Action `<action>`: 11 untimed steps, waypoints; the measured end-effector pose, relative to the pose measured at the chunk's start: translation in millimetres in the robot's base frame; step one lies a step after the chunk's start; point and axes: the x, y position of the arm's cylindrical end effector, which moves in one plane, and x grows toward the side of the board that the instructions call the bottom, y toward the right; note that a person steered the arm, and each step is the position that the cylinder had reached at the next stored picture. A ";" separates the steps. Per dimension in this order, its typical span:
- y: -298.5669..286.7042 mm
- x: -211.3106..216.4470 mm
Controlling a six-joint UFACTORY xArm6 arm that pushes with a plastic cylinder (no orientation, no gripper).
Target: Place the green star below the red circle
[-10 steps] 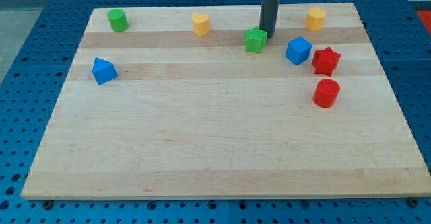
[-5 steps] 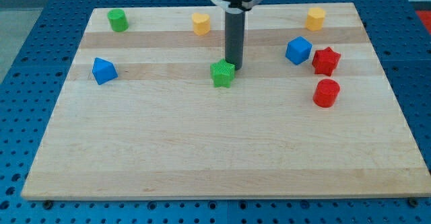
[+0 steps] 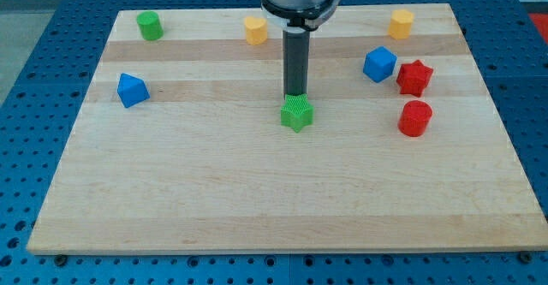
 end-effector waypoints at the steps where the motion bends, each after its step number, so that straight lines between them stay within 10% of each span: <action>1: 5.1 4.2; 4: -48.6 76.8; 6: 85.3 110.8; 8: 117.6 58.0; 9: 122.4 110.8; 11: 20.0 105.5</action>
